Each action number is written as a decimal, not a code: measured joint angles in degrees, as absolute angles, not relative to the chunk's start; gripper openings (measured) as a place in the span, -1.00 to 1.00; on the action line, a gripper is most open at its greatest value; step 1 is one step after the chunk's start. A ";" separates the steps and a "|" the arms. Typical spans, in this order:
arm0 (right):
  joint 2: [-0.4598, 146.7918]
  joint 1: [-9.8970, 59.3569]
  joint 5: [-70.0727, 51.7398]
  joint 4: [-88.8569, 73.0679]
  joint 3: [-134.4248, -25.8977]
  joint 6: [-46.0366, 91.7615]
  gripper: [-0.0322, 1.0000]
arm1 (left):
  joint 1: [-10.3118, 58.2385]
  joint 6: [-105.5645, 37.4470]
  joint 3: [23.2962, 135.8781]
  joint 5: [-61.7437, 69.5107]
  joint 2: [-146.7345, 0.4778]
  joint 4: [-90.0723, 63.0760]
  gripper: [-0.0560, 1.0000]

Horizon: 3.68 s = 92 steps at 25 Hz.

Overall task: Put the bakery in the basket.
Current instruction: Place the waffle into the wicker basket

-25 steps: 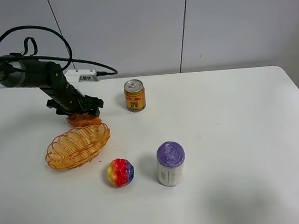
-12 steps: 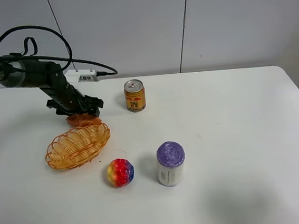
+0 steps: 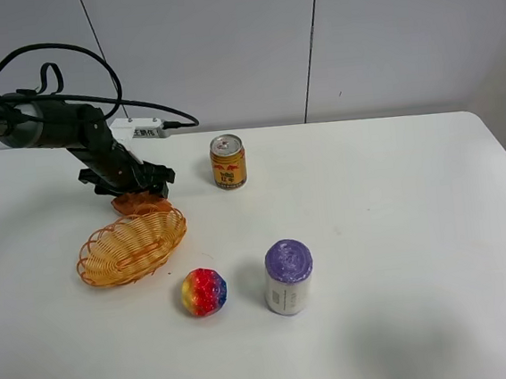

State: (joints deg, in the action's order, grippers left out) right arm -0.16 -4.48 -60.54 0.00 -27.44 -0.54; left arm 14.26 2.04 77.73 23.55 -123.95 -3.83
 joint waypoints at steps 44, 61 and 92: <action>-0.16 -4.48 -60.54 0.00 -27.44 -0.54 0.99 | 14.26 2.04 79.22 24.42 -116.25 -3.34 0.38; -0.16 -4.48 -60.54 0.00 -27.44 -0.54 0.99 | 15.39 4.53 81.78 44.45 -109.44 -3.14 0.38; -0.16 -4.48 -60.54 0.00 -27.44 -0.54 0.99 | 15.39 6.61 64.91 36.74 -107.37 -9.13 0.66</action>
State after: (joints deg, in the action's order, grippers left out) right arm -0.16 -4.48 -60.54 0.00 -27.44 -0.54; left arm 15.39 6.61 64.91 36.74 -107.37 -9.13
